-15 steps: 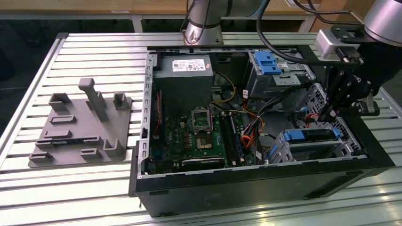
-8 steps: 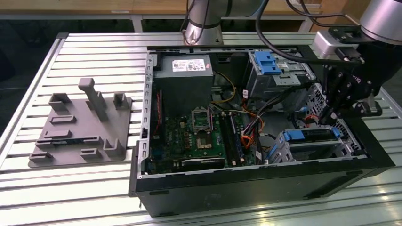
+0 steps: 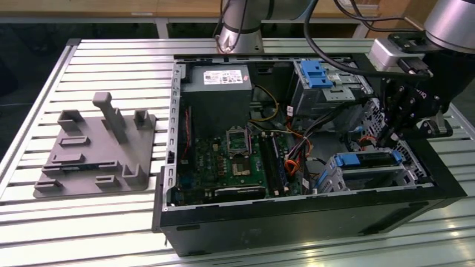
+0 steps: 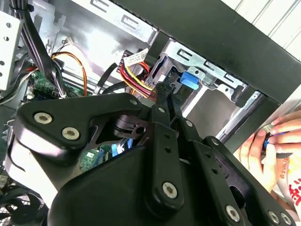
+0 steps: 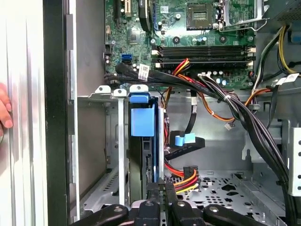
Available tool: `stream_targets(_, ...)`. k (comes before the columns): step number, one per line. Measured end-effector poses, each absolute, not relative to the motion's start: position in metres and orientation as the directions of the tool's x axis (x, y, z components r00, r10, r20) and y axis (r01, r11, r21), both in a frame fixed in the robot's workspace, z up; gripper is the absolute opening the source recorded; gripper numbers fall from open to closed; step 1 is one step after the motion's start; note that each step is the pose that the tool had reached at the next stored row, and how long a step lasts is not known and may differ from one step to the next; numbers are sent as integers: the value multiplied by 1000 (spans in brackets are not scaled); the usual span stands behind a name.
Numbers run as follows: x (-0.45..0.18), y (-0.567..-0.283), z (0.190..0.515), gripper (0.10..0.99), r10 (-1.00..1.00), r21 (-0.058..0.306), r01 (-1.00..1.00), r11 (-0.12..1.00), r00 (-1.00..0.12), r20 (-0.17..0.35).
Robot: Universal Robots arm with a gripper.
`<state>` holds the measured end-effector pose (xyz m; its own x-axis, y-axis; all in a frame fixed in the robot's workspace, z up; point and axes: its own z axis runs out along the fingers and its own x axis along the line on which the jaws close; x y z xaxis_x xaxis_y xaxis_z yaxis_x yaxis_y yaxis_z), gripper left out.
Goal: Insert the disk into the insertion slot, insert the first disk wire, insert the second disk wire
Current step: 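Insert the first disk wire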
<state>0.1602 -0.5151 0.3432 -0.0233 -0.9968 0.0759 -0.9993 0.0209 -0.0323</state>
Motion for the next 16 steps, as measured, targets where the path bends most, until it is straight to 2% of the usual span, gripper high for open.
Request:
stream_targets(9,163,-515,343,161,-999,-15,-999,32,-33,41)
stream_targets(16,163,-516,343,161,-994,-14,-995,103,-104,39)
